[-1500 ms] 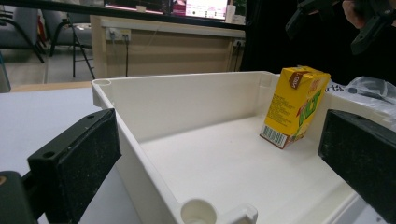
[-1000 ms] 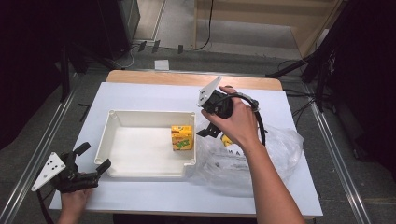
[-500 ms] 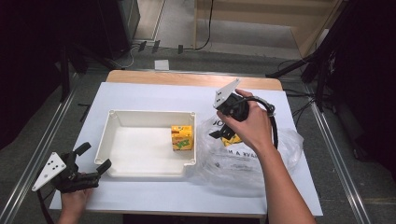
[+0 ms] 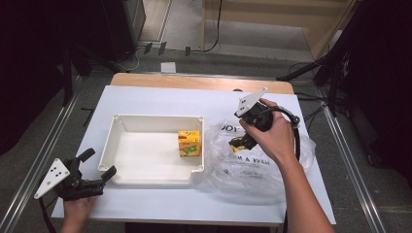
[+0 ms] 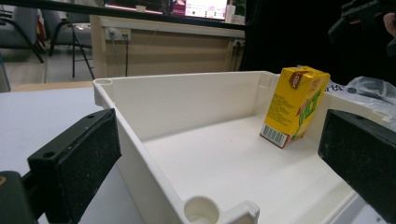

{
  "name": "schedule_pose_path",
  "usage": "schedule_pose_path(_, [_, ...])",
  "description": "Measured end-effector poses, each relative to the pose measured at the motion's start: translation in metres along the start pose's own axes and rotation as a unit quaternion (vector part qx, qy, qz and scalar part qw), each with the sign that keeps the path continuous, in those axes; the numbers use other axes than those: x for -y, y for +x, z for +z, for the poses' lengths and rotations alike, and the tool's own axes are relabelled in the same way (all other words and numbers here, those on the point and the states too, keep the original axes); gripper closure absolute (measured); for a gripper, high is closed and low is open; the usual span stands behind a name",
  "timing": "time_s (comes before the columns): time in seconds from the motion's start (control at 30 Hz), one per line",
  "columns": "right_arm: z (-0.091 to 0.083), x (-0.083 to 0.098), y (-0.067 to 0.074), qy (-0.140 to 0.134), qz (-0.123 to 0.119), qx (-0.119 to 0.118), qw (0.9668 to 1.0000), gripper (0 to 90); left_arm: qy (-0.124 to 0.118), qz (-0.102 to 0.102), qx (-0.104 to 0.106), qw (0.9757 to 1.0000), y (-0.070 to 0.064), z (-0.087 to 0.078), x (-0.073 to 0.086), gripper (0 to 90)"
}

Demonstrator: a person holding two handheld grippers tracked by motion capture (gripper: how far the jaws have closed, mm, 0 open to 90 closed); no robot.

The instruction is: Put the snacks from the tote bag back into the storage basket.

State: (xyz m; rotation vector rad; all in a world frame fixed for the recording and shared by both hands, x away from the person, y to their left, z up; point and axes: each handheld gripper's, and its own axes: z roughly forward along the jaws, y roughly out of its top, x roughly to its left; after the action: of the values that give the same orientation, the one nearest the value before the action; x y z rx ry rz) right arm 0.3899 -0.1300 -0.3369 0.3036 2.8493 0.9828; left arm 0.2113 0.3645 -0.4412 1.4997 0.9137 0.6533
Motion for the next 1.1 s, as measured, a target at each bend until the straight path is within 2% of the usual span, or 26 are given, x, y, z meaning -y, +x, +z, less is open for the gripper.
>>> schedule_pose_path(0.43, [-0.012,0.031,0.005,-0.017,0.019,0.012,0.9996,0.0,0.002,-0.001,0.0,1.0,0.0,0.0,0.0,0.0])
schedule_pose_path(0.7, [-0.013,0.05,0.008,-0.027,0.036,0.022,0.9987,0.2,0.002,-0.001,0.0,1.0,0.0,0.0,0.0,0.0])
schedule_pose_path(1.1, [-0.019,0.075,0.012,-0.041,0.055,0.024,0.9974,0.2,0.005,0.002,0.0,1.0,0.0,0.001,0.0,0.0])
